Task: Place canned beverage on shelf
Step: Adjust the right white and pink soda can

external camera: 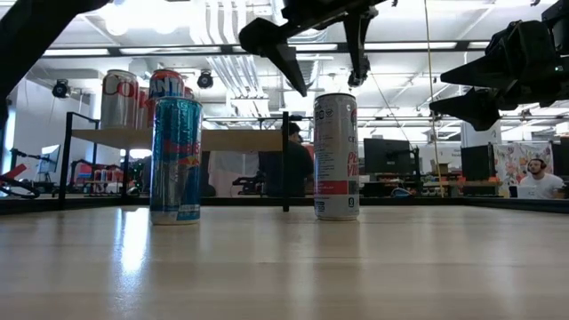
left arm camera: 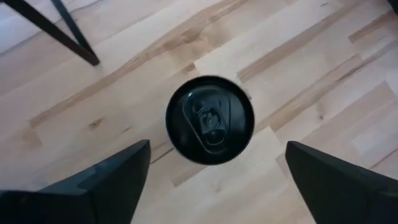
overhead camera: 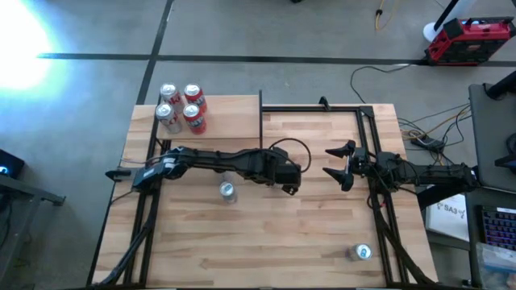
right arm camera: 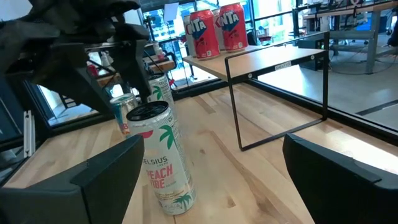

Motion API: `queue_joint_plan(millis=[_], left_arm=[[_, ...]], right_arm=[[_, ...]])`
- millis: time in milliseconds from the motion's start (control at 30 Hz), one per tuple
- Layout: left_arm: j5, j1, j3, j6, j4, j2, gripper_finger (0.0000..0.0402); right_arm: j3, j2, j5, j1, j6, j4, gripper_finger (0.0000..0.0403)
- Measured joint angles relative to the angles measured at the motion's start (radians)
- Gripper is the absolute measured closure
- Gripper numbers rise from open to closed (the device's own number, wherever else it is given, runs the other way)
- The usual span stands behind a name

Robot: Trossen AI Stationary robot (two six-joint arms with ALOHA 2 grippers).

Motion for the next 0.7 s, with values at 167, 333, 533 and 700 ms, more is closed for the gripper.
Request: queue_joint_plan(millis=[167,333,533,700], left_arm=[[0.001,0.015,-0.001,0.027,0.021,0.004,0.0008],[0.0,0.033,-0.002,0.051,0.031,0.019,0.0005],[0.011,0.046,-0.006,0.052,0.034,0.043,0.0003],[0.044,0.05,-0.01,0.051,0.033,0.06,0.001]], right_arm=[[0.0,0.0,0.0,0.0,0.0,0.0,0.0035],[0.0,0.0,0.0,0.0,0.0,0.0,0.0035],[0.0,0.0,0.0,0.0,0.0,0.0,0.0035],[0.0,0.0,0.0,0.0,0.0,0.0,0.0035]])
